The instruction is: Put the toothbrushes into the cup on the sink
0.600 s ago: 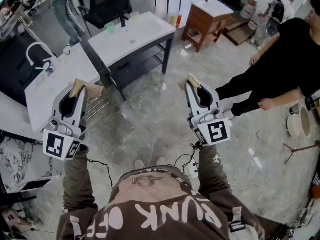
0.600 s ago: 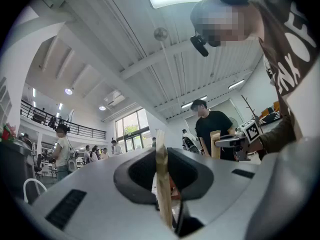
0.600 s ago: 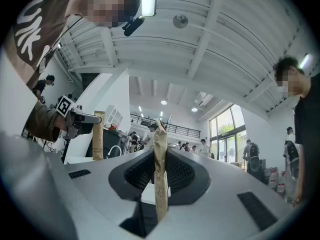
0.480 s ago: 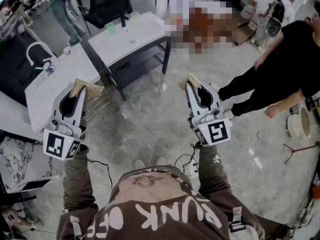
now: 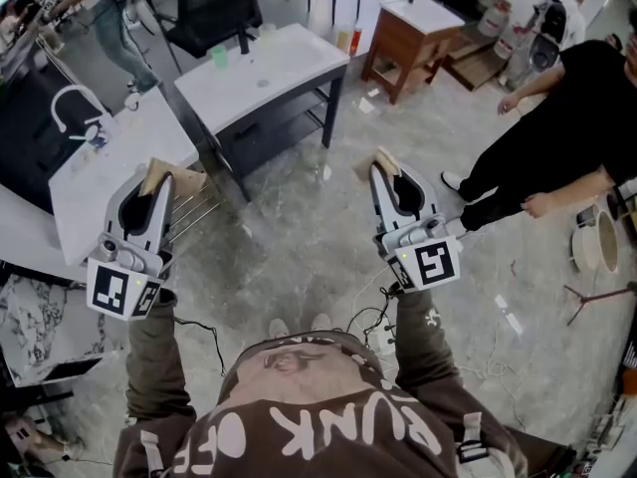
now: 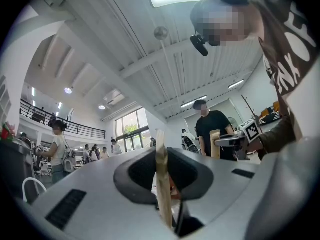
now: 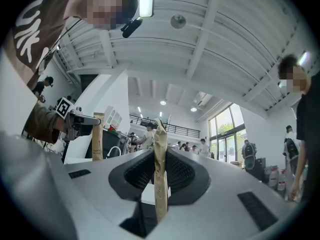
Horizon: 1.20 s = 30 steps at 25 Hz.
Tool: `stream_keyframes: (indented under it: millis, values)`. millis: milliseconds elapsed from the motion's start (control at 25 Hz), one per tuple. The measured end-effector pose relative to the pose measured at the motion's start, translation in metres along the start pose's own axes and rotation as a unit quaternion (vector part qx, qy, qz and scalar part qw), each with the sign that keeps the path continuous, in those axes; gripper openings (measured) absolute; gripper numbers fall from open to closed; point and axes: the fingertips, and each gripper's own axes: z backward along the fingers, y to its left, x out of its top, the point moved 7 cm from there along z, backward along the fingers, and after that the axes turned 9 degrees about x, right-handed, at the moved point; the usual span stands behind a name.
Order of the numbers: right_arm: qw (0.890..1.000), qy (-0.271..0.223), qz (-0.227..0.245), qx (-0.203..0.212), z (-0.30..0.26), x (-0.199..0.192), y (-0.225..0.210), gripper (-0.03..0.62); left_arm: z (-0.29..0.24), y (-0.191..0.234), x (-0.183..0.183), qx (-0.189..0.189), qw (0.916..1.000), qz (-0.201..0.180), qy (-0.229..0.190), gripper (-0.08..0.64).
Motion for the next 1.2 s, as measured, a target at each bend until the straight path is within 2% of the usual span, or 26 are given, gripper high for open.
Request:
stream_keyframes:
  millis: [320,680,1200]
  values:
    - [1.000,-0.001,-0.002,-0.008,-0.001,-0.002,-0.002,0.072,-0.002,0.002,-0.003,0.000,1.0000,-0.001,0.002,0.057]
    - [1.000,-0.007,-0.005,0.001,-0.001,-0.007,-0.013,0.069,-0.009,-0.005,-0.003,0.009,0.9999,-0.009,0.007,0.057]
    - [0.999,-0.015,-0.019,0.025,0.010,-0.030,-0.065,0.052,-0.045,-0.041,-0.006,0.025,0.9991,-0.024,0.026,0.057]
